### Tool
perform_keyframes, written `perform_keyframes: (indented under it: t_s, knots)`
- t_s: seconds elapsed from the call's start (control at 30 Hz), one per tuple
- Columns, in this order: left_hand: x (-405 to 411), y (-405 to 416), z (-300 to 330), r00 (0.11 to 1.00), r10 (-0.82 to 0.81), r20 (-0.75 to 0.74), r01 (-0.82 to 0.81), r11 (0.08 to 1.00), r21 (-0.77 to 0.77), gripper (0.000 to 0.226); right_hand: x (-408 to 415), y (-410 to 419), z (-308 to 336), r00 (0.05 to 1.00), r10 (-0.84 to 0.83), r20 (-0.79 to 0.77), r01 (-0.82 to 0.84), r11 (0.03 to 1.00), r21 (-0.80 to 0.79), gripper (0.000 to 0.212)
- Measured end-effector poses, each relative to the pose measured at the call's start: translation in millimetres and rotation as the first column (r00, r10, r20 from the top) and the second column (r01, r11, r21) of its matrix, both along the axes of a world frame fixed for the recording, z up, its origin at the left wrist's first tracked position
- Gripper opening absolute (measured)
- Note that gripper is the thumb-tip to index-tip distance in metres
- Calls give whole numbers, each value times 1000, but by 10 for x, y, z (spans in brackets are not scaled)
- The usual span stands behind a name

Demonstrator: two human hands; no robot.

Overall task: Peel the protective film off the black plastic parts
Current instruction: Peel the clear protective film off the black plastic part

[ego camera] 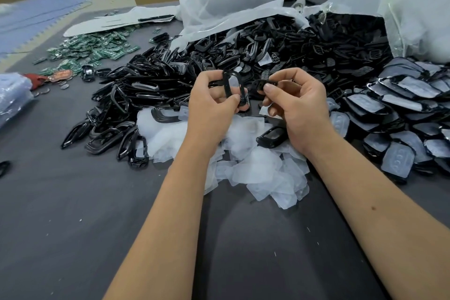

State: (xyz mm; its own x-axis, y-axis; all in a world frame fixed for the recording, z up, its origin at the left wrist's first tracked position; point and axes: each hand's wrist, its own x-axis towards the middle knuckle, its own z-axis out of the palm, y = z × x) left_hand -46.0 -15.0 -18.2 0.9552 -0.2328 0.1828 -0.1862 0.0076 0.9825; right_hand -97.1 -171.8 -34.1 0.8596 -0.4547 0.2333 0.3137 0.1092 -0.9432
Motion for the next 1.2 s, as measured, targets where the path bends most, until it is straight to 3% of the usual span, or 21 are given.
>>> perform_keyframes:
  t_s: [0.2,0.4,0.6,1.0,1.2]
  knots:
    - [-7,-3,5,998,9,56,-12,999,45,27,0,31,-16,998,-53,25,55,994,-90,9]
    - [-24,-31,-23,974,158,163,-174,981,90,27,-4,59,-26,991,-121,56,129,977,-169,11]
    - [-15,-76,-59,977,47,206,-81,984,159,28,-4,56,-10,992,-113,50,122,961,-250,9]
    - [-2,-86,-60,998,-13,54,15,1000,-26,26,-11,66,20,990,-138,24,140,961,-239,10]
    - [-19,-94,-41,994,-72,80,72,997,0,22,5,54,2,963,-269,21,261,907,-332,19]
